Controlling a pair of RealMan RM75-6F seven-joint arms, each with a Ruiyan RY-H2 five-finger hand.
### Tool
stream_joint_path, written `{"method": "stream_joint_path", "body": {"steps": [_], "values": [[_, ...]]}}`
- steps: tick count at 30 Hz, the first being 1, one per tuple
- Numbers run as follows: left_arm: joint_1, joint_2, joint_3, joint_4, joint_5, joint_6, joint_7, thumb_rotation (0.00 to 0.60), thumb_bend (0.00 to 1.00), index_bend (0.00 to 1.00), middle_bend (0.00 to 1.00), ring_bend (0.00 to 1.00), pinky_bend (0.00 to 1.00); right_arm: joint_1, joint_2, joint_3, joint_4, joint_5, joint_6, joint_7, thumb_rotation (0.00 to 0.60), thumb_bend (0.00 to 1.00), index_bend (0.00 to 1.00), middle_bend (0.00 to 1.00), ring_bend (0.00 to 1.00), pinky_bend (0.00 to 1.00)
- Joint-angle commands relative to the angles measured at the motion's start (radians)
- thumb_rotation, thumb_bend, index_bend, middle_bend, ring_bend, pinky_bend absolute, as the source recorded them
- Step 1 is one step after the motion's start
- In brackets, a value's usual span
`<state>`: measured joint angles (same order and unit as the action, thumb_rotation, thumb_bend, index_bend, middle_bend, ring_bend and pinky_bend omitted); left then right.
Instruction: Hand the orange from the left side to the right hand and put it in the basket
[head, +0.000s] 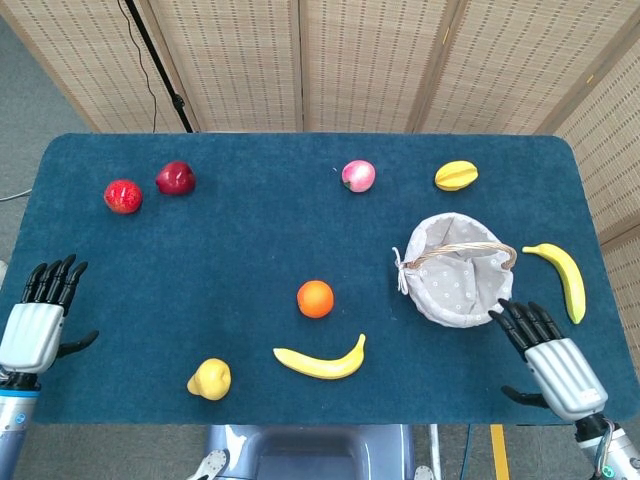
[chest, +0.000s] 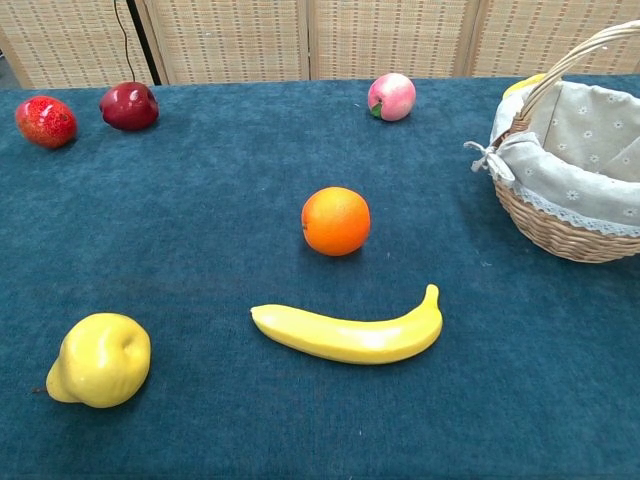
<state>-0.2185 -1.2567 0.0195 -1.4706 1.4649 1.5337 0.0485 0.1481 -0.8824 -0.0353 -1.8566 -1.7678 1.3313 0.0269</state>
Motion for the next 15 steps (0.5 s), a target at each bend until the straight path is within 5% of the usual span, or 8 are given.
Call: {"method": "stream_joint_path", "body": {"steps": [1, 15], "values": [[0.007, -0.009, -0.011, 0.017, -0.008, -0.008, -0.018, 0.600, 0.00, 0.00, 0.00, 0.00, 0.00, 0.045, 0.032, -0.029, -0.077, -0.039, -0.076, -0.020, 0.600, 0.00, 0.00, 0.00, 0.00, 0.00], [0.006, -0.015, -0.038, 0.059, -0.013, -0.065, -0.052, 0.600, 0.00, 0.00, 0.00, 0.00, 0.00, 0.227, -0.110, 0.061, -0.092, 0.159, -0.354, -0.150, 0.600, 0.00, 0.00, 0.00, 0.00, 0.00]]}}
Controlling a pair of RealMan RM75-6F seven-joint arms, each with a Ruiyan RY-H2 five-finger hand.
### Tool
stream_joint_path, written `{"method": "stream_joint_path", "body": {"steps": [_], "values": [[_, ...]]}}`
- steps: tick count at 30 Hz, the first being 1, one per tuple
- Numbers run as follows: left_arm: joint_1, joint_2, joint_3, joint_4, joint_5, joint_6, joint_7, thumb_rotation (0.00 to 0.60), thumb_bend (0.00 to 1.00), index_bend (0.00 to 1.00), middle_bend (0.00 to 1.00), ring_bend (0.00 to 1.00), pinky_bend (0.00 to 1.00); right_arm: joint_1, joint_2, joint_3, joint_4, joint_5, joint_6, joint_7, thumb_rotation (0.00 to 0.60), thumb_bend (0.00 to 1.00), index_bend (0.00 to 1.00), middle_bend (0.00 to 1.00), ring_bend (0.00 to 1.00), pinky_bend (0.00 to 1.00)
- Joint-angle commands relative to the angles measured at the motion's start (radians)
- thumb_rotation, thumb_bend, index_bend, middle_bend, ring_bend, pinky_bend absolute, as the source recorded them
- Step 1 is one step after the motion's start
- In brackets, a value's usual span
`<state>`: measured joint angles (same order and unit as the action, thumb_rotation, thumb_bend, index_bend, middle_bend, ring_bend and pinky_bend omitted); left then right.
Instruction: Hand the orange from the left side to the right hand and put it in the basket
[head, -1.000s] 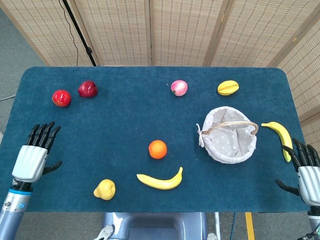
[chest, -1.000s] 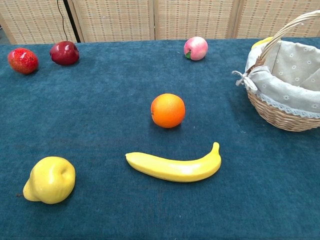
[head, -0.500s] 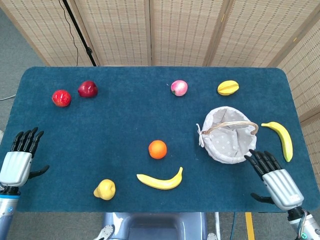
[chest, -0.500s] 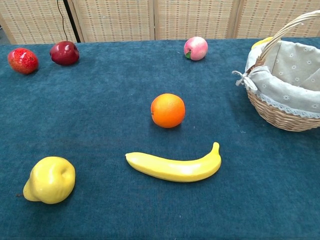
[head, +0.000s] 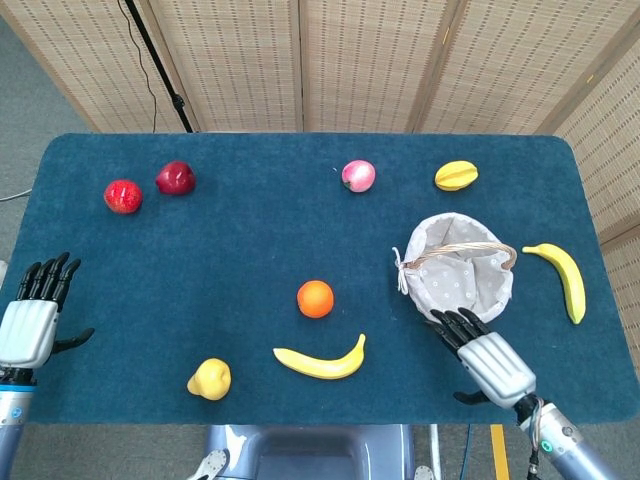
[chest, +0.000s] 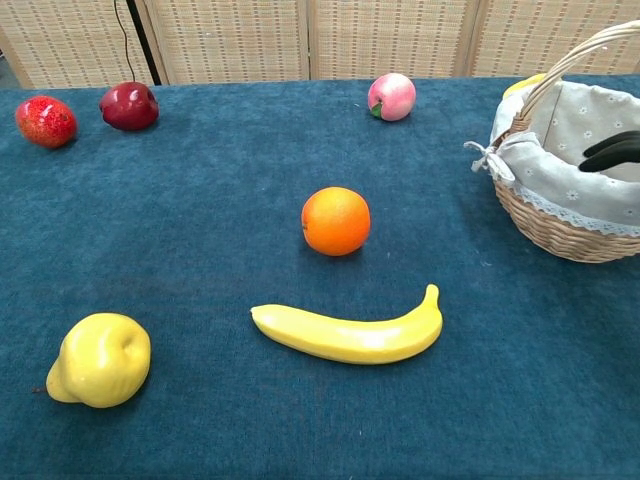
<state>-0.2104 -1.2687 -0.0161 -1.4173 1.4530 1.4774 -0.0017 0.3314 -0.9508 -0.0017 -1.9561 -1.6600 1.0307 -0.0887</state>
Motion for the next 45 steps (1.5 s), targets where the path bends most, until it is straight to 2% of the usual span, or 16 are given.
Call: {"method": "stream_joint_path", "body": {"steps": [1, 7, 18, 27, 33, 40, 45], "values": [[-0.002, -0.004, -0.003, 0.008, -0.002, -0.013, -0.001, 0.600, 0.00, 0.00, 0.00, 0.00, 0.00, 0.056, -0.055, 0.034, 0.010, 0.067, -0.067, -0.042, 0.600, 0.00, 0.00, 0.00, 0.00, 0.00], [0.000, -0.009, -0.014, 0.022, -0.012, -0.032, -0.008, 0.600, 0.00, 0.00, 0.00, 0.00, 0.00, 0.128, -0.135, 0.076, 0.016, 0.182, -0.141, -0.123, 0.600, 0.00, 0.00, 0.00, 0.00, 0.00], [-0.001, -0.016, -0.025, 0.047, -0.023, -0.066, -0.024, 0.600, 0.00, 0.00, 0.00, 0.00, 0.00, 0.171, -0.186, 0.095, -0.034, 0.287, -0.131, -0.238, 0.600, 0.00, 0.00, 0.00, 0.00, 0.00], [0.000, -0.018, -0.034, 0.056, -0.030, -0.083, -0.038, 0.600, 0.00, 0.00, 0.00, 0.00, 0.00, 0.188, -0.270, 0.129, -0.011, 0.228, -0.037, -0.226, 0.600, 0.00, 0.00, 0.00, 0.00, 0.00], [-0.004, -0.020, -0.037, 0.061, -0.025, -0.094, -0.046, 0.600, 0.00, 0.00, 0.00, 0.00, 0.00, 0.236, -0.335, 0.162, 0.018, 0.253, -0.051, -0.206, 0.600, 0.00, 0.00, 0.00, 0.00, 0.00], [0.002, -0.011, -0.043, 0.064, -0.022, -0.087, -0.068, 0.600, 0.00, 0.00, 0.00, 0.00, 0.00, 0.332, -0.412, 0.189, 0.076, 0.386, -0.157, -0.249, 0.600, 0.00, 0.00, 0.00, 0.00, 0.00], [0.007, -0.001, -0.049, 0.068, -0.035, -0.094, -0.081, 0.600, 0.00, 0.00, 0.00, 0.00, 0.00, 0.412, -0.474, 0.198, 0.137, 0.519, -0.227, -0.312, 0.600, 0.00, 0.00, 0.00, 0.00, 0.00]]}}
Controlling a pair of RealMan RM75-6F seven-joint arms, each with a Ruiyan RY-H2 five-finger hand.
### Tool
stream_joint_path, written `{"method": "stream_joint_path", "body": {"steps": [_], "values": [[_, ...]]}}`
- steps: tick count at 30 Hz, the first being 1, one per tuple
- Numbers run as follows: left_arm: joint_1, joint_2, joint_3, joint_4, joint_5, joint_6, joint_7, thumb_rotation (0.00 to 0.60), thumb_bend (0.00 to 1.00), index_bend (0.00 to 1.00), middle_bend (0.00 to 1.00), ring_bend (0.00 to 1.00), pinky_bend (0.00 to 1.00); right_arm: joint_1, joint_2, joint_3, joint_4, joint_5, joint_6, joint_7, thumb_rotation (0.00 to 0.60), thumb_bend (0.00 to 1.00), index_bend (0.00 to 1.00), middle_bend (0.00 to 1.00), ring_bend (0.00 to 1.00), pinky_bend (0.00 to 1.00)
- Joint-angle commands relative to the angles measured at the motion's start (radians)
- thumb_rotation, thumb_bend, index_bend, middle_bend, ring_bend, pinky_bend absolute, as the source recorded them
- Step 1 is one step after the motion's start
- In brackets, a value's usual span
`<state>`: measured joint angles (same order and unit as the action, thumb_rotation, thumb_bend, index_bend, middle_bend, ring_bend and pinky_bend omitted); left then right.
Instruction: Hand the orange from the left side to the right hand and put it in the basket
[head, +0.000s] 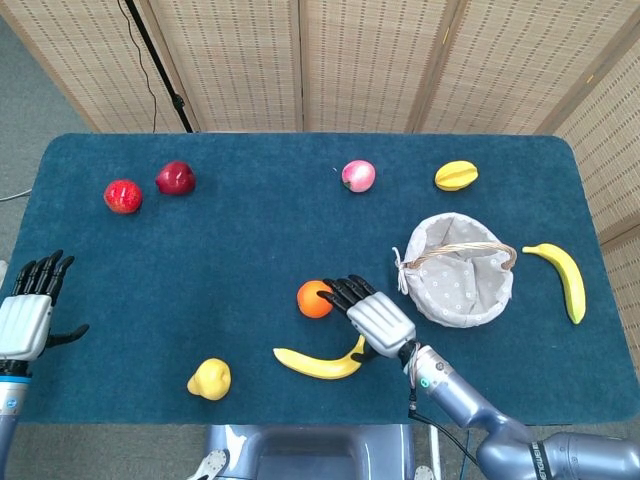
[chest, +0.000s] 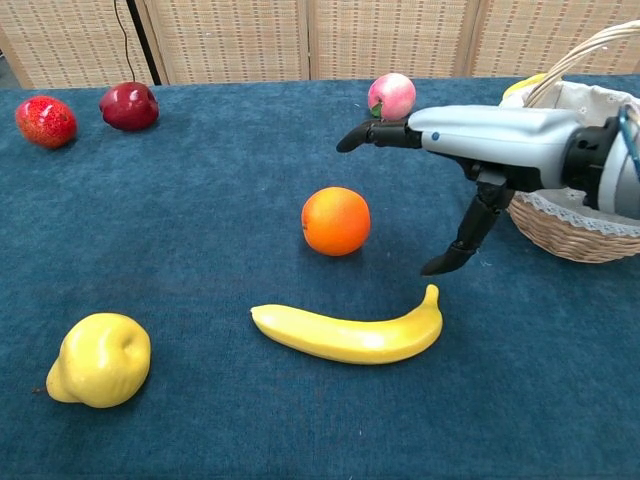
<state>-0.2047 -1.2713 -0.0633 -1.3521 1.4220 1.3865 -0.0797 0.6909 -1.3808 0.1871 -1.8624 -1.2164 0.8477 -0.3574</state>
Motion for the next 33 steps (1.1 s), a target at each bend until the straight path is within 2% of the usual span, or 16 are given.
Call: {"method": "stream_joint_path", "body": {"steps": [1, 12, 25, 29, 31, 33], "values": [[0.002, 0.003, -0.003, 0.004, -0.006, -0.005, -0.005, 0.600, 0.00, 0.00, 0.00, 0.00, 0.00, 0.064, -0.053, 0.011, 0.053, 0.095, -0.049, -0.051, 0.600, 0.00, 0.00, 0.00, 0.00, 0.00], [0.009, 0.008, -0.007, 0.013, -0.034, -0.032, 0.004, 0.600, 0.00, 0.00, 0.00, 0.00, 0.00, 0.190, -0.144, 0.042, 0.191, 0.313, -0.102, -0.068, 0.600, 0.00, 0.00, 0.00, 0.00, 0.00], [0.014, 0.002, -0.002, 0.016, -0.031, -0.039, 0.012, 0.600, 0.00, 0.00, 0.00, 0.00, 0.00, 0.262, -0.255, 0.043, 0.345, 0.448, -0.072, -0.045, 0.600, 0.00, 0.01, 0.00, 0.00, 0.02], [0.014, 0.001, -0.002, 0.018, -0.030, -0.041, 0.011, 0.600, 0.00, 0.00, 0.00, 0.00, 0.00, 0.257, -0.289, 0.040, 0.395, 0.453, -0.058, -0.013, 0.600, 0.00, 0.06, 0.00, 0.00, 0.07], [0.014, 0.002, -0.003, 0.018, -0.030, -0.042, 0.008, 0.600, 0.00, 0.00, 0.00, 0.00, 0.00, 0.252, -0.306, 0.038, 0.417, 0.439, -0.041, 0.000, 0.600, 0.00, 0.10, 0.03, 0.03, 0.15], [0.015, 0.002, -0.005, 0.016, -0.031, -0.042, 0.005, 0.600, 0.00, 0.00, 0.00, 0.00, 0.00, 0.244, -0.323, 0.036, 0.438, 0.423, -0.023, 0.014, 0.600, 0.00, 0.22, 0.12, 0.13, 0.28]]}}
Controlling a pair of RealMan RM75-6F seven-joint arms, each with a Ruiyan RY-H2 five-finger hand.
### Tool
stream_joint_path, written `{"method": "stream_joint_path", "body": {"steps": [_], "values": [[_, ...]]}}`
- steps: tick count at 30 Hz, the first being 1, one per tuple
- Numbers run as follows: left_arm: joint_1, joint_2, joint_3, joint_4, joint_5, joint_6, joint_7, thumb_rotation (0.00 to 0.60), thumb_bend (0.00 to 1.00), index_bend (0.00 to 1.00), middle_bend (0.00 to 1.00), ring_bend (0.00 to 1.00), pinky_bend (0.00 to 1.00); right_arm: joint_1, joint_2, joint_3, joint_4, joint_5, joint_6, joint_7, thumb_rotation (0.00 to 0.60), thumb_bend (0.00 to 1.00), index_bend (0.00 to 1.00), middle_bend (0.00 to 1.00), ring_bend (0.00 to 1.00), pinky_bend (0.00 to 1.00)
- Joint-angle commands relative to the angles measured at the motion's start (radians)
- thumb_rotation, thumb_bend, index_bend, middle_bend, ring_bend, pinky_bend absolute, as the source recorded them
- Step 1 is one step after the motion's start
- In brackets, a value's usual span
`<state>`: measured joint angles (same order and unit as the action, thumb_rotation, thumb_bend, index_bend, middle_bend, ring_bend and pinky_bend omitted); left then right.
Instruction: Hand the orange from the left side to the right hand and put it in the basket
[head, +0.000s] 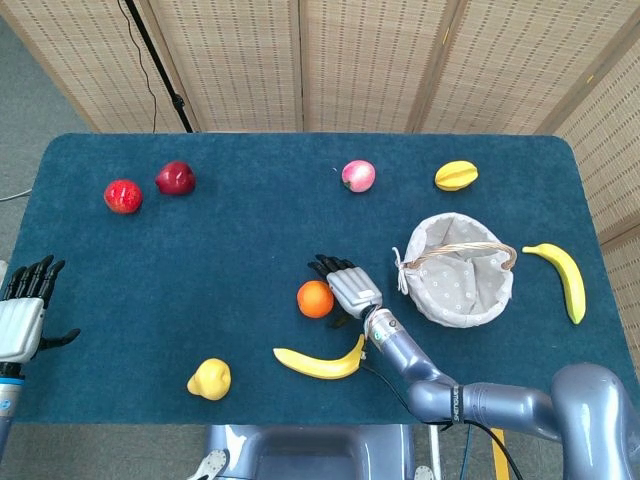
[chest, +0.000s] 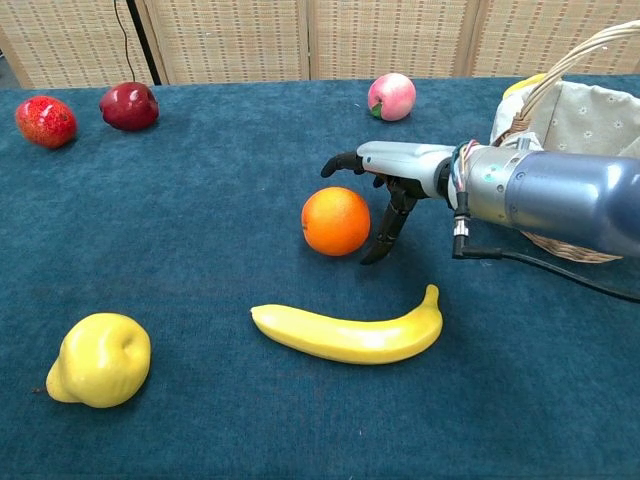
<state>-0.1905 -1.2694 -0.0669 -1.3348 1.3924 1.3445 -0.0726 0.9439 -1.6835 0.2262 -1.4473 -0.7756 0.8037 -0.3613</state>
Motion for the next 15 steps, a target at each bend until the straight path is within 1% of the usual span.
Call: {"method": "stream_joint_path", "body": {"steps": [1, 3, 5, 6, 9, 12, 15], "values": [[0.000, 0.000, -0.002, 0.000, -0.002, -0.001, -0.003, 0.600, 0.00, 0.00, 0.00, 0.00, 0.00, -0.013, -0.028, -0.003, 0.032, -0.024, 0.030, 0.024, 0.600, 0.00, 0.28, 0.16, 0.18, 0.33], [0.001, 0.000, -0.003, 0.002, -0.003, -0.002, -0.005, 0.600, 0.00, 0.00, 0.00, 0.00, 0.00, -0.019, -0.041, -0.005, 0.048, -0.028, 0.039, 0.033, 0.600, 0.00, 0.43, 0.32, 0.33, 0.48], [0.000, -0.001, -0.004, 0.004, -0.004, -0.004, -0.005, 0.600, 0.00, 0.00, 0.00, 0.00, 0.00, -0.023, -0.051, -0.006, 0.062, -0.037, 0.054, 0.033, 0.600, 0.01, 0.53, 0.43, 0.44, 0.56], [0.000, -0.001, -0.005, 0.006, -0.005, -0.006, -0.005, 0.600, 0.00, 0.00, 0.00, 0.00, 0.00, -0.025, -0.056, -0.006, 0.068, -0.039, 0.062, 0.032, 0.600, 0.04, 0.59, 0.48, 0.49, 0.60], [-0.001, -0.003, -0.006, 0.010, -0.008, -0.009, -0.005, 0.600, 0.00, 0.00, 0.00, 0.00, 0.00, -0.029, -0.064, -0.002, 0.074, -0.041, 0.080, 0.028, 0.600, 0.12, 0.69, 0.58, 0.58, 0.67], [-0.002, -0.006, -0.007, 0.014, -0.010, -0.013, -0.005, 0.600, 0.00, 0.00, 0.00, 0.00, 0.00, -0.031, -0.068, 0.005, 0.076, -0.036, 0.097, 0.016, 0.600, 0.17, 0.74, 0.63, 0.63, 0.69], [-0.002, -0.008, -0.007, 0.017, -0.010, -0.015, -0.005, 0.600, 0.00, 0.00, 0.00, 0.00, 0.00, -0.030, -0.066, 0.010, 0.070, -0.028, 0.109, -0.004, 0.600, 0.19, 0.76, 0.66, 0.65, 0.70]]}}
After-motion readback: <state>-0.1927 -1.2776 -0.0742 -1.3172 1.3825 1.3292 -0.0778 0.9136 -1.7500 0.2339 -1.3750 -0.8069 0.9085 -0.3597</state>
